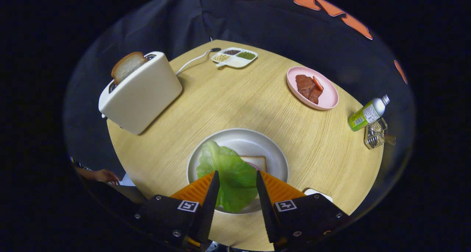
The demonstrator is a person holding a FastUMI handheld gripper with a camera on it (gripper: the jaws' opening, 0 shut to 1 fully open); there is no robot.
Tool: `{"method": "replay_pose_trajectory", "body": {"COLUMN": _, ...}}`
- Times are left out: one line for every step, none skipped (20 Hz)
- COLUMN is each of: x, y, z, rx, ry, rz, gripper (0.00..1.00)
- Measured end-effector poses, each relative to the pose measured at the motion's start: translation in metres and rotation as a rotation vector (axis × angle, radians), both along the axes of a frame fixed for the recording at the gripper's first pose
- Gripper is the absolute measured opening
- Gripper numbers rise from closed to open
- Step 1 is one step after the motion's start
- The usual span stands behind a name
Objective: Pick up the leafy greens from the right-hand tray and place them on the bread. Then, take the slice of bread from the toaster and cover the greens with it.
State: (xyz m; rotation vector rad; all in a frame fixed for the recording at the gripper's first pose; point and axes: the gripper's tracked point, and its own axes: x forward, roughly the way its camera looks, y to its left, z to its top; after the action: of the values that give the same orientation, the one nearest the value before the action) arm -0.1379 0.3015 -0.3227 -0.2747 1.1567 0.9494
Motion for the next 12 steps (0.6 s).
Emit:
{"method": "replay_pose_trajectory", "body": {"x": 0.001, "y": 0.006, "z": 0.013, "rx": 0.018, "ry": 0.000, "rz": -0.008, "gripper": 0.66}}
{"method": "replay_pose_trajectory", "body": {"x": 0.004, "y": 0.013, "z": 0.025, "rx": 0.038, "ry": -0.004, "rz": -0.014, "gripper": 0.68}}
{"method": "replay_pose_trajectory", "body": {"x": 0.005, "y": 0.023, "z": 0.037, "rx": 0.059, "ry": -0.009, "rz": -0.021, "gripper": 0.75}}
{"method": "replay_pose_trajectory", "body": {"x": 0.008, "y": 0.031, "z": 0.047, "rx": 0.075, "ry": -0.010, "rz": -0.029, "gripper": 0.78}}
{"method": "replay_pose_trajectory", "body": {"x": 0.009, "y": 0.039, "z": 0.058, "rx": 0.092, "ry": -0.010, "rz": -0.043, "gripper": 0.83}}
{"method": "replay_pose_trajectory", "body": {"x": 0.011, "y": 0.047, "z": 0.068, "rx": 0.112, "ry": -0.005, "rz": -0.056, "gripper": 0.84}}
{"method": "replay_pose_trajectory", "body": {"x": 0.011, "y": 0.057, "z": 0.079, "rx": 0.129, "ry": -0.001, "rz": -0.071, "gripper": 0.87}}
{"method": "replay_pose_trajectory", "body": {"x": 0.012, "y": 0.067, "z": 0.090, "rx": 0.145, "ry": 0.006, "rz": -0.088, "gripper": 0.87}}
{"method": "replay_pose_trajectory", "body": {"x": 0.014, "y": 0.076, "z": 0.101, "rx": 0.157, "ry": 0.016, "rz": -0.106, "gripper": 0.88}}
{"method": "replay_pose_trajectory", "body": {"x": 0.016, "y": 0.086, "z": 0.110, "rx": 0.164, "ry": 0.030, "rz": -0.127, "gripper": 0.88}}
{"method": "replay_pose_trajectory", "body": {"x": 0.015, "y": 0.098, "z": 0.119, "rx": 0.175, "ry": 0.048, "rz": -0.142, "gripper": 0.88}}
{"method": "replay_pose_trajectory", "body": {"x": 0.016, "y": 0.109, "z": 0.126, "rx": 0.175, "ry": 0.059, "rz": -0.145, "gripper": 0.88}}
